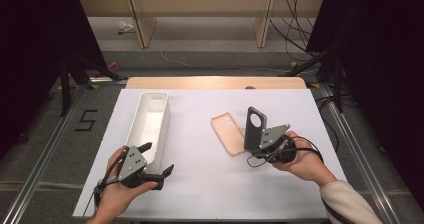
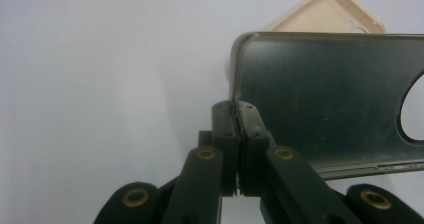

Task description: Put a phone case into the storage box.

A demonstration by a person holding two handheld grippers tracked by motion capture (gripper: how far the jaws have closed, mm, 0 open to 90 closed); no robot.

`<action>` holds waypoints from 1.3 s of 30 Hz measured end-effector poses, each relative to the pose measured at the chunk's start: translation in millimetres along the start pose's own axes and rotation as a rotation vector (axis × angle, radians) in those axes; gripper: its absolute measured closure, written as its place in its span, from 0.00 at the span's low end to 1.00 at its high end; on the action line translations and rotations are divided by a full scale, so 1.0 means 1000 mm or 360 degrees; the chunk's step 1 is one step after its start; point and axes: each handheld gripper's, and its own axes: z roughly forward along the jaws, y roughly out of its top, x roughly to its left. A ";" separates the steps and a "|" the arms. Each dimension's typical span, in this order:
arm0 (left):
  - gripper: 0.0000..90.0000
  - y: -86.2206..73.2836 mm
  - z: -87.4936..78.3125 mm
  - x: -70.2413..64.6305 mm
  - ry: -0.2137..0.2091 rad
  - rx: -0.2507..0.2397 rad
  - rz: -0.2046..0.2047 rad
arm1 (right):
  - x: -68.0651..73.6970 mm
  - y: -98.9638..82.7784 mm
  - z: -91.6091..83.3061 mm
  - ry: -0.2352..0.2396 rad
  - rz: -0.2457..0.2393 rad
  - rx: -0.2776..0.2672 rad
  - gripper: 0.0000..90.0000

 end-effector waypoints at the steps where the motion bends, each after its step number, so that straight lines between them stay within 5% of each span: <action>1: 0.05 0.000 0.000 0.000 -0.0001 0.0001 0.0001 | 0.001 0.001 0.000 0.0006 -0.0002 -0.0009 0.99; 18: 0.08 0.019 0.009 0.001 0.0032 0.0055 -0.0054 | 0.020 0.019 0.005 0.0070 -0.0084 -0.0076 0.99; 30: 0.12 0.062 0.042 -0.004 -0.0086 0.0098 -0.0134 | 0.032 0.032 0.008 0.0085 -0.0130 -0.0117 0.99; 39: 0.16 0.087 0.069 -0.015 -0.0193 0.0155 -0.0133 | 0.040 0.040 0.010 0.0098 -0.0175 -0.0138 0.99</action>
